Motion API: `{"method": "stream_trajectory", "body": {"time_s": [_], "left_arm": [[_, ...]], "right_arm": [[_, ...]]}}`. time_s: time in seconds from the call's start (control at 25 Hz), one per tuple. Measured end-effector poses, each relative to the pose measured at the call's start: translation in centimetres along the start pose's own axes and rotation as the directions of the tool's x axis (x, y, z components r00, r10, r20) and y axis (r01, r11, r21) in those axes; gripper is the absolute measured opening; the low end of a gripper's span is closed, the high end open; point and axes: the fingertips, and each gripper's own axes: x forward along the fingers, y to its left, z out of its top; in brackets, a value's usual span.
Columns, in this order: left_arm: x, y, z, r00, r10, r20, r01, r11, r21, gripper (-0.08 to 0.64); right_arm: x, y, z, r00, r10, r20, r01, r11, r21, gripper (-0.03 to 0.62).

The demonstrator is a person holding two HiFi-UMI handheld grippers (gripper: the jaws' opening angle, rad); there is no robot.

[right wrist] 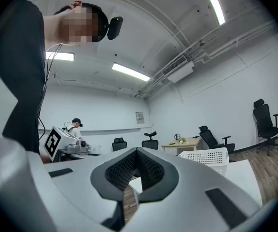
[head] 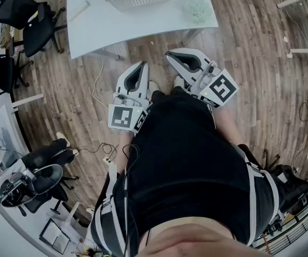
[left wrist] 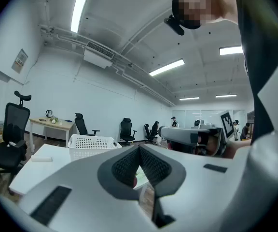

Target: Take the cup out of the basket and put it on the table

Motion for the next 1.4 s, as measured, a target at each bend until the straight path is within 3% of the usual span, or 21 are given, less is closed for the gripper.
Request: {"method": "stream_trajectory", "body": {"time_s": [0.68,1.08,1.4], "left_arm": [[2.3,0.0,0.3,1.0,0.008,-0.004,-0.008,1.0,0.002,0.02],[5.0,-2.6,-0.5,0.999,0.015,-0.03,-0.015,1.0,0.005,0.02],[6.9,-3.2,-0.7,0.994,0.112,0.009,-0.112,0.994,-0.014,0.02]], "right_arm": [[-0.3,-2.8,0.4,1.0,-0.002,0.03,0.001,0.999,0.039,0.018],[-3.0,-5.4,-0.4,1.0,0.002,0.007,-0.002,0.998,0.057,0.018],[-5.4,-8.0,-1.7,0.999,0.016,-0.028,-0.014,0.998,0.056,0.018]]}}
